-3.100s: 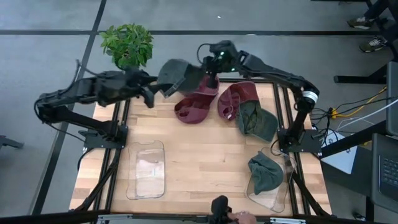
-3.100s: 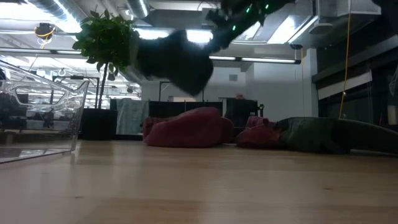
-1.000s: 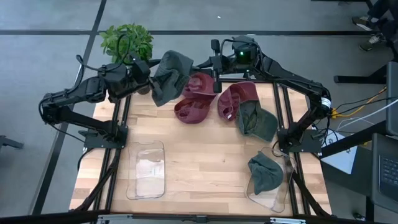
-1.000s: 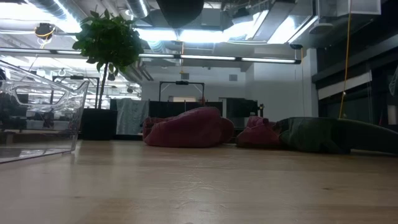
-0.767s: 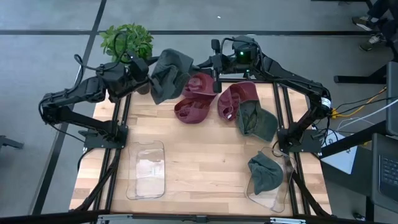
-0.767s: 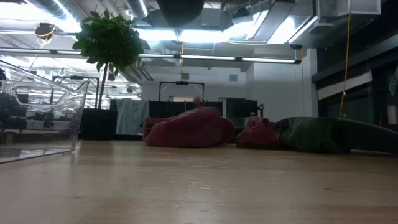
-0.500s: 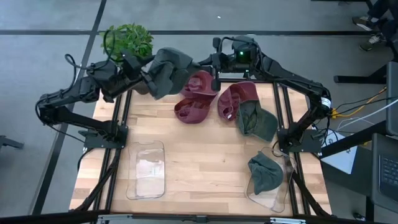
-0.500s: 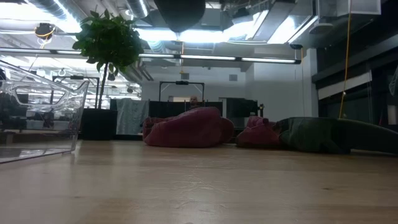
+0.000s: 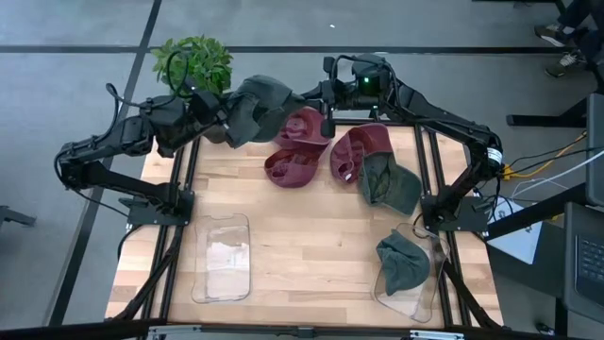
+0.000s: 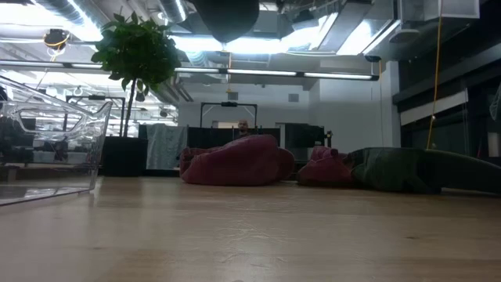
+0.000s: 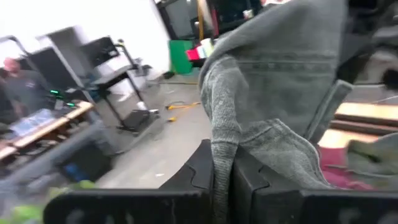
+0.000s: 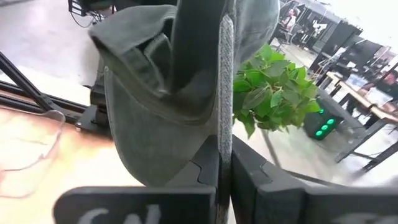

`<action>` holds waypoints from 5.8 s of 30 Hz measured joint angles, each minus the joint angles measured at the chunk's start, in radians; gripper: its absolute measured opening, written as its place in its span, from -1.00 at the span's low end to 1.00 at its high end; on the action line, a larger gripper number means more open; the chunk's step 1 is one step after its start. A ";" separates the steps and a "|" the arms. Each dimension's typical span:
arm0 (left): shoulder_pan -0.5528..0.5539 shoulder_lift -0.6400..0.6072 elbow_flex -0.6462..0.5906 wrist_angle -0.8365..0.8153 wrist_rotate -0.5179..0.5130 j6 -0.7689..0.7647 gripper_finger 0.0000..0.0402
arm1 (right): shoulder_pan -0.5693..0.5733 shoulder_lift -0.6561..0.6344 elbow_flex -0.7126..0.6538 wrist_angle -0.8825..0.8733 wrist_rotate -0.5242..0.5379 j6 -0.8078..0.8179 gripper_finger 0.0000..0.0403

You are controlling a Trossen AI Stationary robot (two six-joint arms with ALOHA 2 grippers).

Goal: Pick & Place hat
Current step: Put the left gray cap into the right transparent bin

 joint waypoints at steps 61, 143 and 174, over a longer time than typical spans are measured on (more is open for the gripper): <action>-0.116 0.306 0.000 0.386 0.539 0.380 -0.93 | 0.031 0.074 0.000 -0.186 -0.782 0.402 0.71; -0.127 0.276 0.001 0.006 0.462 -0.469 -0.09 | 0.297 -0.496 -0.307 -0.715 0.434 1.062 -0.90; -0.127 0.276 -0.003 -0.023 0.456 -0.403 -0.09 | 1.082 -0.519 -0.328 -1.055 0.667 1.611 -0.89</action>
